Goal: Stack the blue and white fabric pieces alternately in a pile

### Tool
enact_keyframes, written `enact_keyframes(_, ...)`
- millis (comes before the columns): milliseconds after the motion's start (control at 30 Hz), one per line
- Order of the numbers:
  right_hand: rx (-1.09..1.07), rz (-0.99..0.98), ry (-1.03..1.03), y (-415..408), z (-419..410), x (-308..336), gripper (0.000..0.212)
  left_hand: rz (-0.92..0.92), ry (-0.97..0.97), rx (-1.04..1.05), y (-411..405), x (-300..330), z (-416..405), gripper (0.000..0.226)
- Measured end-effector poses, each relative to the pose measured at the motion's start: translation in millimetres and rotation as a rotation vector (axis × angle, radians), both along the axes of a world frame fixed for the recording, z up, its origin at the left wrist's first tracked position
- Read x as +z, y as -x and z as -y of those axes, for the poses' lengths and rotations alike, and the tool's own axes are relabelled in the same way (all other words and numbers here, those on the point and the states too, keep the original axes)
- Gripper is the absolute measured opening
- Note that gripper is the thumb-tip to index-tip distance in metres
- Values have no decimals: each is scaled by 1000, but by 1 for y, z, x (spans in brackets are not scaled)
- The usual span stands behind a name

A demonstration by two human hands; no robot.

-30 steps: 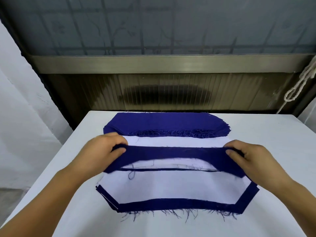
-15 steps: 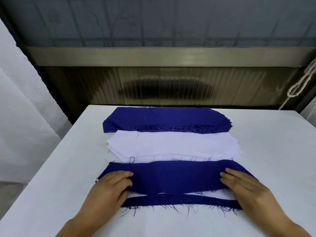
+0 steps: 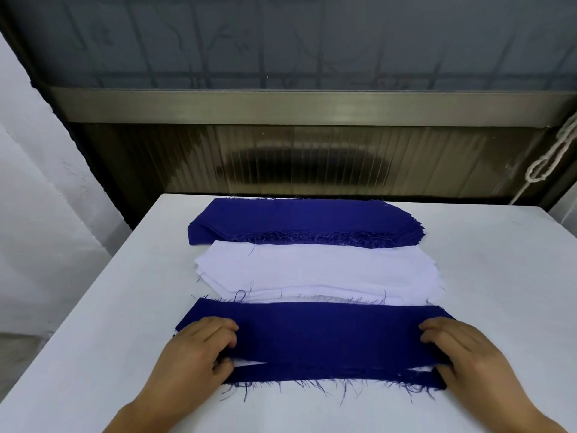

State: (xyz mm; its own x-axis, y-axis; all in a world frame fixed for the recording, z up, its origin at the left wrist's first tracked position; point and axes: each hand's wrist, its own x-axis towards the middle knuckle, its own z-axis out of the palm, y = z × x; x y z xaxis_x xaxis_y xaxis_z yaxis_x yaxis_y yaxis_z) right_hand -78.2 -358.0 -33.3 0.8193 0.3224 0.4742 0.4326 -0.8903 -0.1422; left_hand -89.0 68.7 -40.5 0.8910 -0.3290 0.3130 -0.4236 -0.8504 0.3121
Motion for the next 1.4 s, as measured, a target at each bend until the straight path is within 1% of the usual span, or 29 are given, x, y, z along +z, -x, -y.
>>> enact_keyframes(133,-49,27,-32,-3,-1,-3,43,6,-3,-5,-1,0,0,14)
enact_keyframes(233,-139,14,-73,-8,2,-3,58,2,-7,-9,-1,1,2,13)
enact_keyframes(300,-129,62,-79,-12,4,-3,50,-2,-13,-11,-2,2,1,13)
enact_keyframes(367,-122,88,-29,-15,5,-1,45,-6,-18,-11,-2,3,1,12)
enact_keyframes(467,-158,18,46,-16,9,-2,53,-1,-11,-25,-3,3,1,12)
enact_keyframes(533,-126,1,60,-15,11,-4,43,1,-12,-35,-3,3,1,11)
enact_keyframes(567,-103,12,56,-14,11,-3,36,-1,-17,-43,-3,5,1,11)
enact_keyframes(600,-94,23,33,-13,13,-1,34,-5,-25,-52,-3,6,1,9)
enact_keyframes(667,-90,34,-52,-11,15,1,39,-20,-38,-69,-2,10,0,2)
enact_keyframes(700,-100,34,-106,-10,14,3,40,-32,-41,-70,-2,11,0,3)
enact_keyframes(800,-61,18,-175,-5,-8,10,34,-23,-36,-43,-6,15,8,19)
enact_keyframes(867,21,-46,-137,-5,-32,12,27,-7,-22,-54,-10,15,22,23)
enact_keyframes(933,56,-96,-59,-5,-49,9,17,-4,-34,-92,-13,11,39,26)
enact_keyframes(1000,27,-200,1,-6,-55,6,29,-17,-66,-122,-14,6,49,30)
enact_keyframes(1067,-24,-266,23,-5,-51,5,32,-17,-80,-127,-13,2,47,32)
enact_keyframes(1100,-49,-266,25,-3,-46,4,31,-18,-81,-123,-12,0,43,33)
enact_keyframes(1167,-99,-196,12,0,-34,0,22,-9,-59,-101,-9,-3,31,37)
enact_keyframes(1200,-128,-170,6,3,-29,-2,22,-1,-42,-88,-7,-4,24,40)
enact_keyframes(1267,-175,-159,-4,8,-21,-5,38,19,-14,-62,-4,-7,12,49)
enact_keyframes(1300,-192,-152,-6,9,-18,-5,43,30,-1,-47,-4,-7,8,51)
enact_keyframes(1367,-212,-131,3,10,-13,-5,43,52,12,-17,-4,-5,0,50)
enact_keyframes(1400,-235,-125,10,8,-11,-4,38,64,14,-4,-5,-4,-2,46)
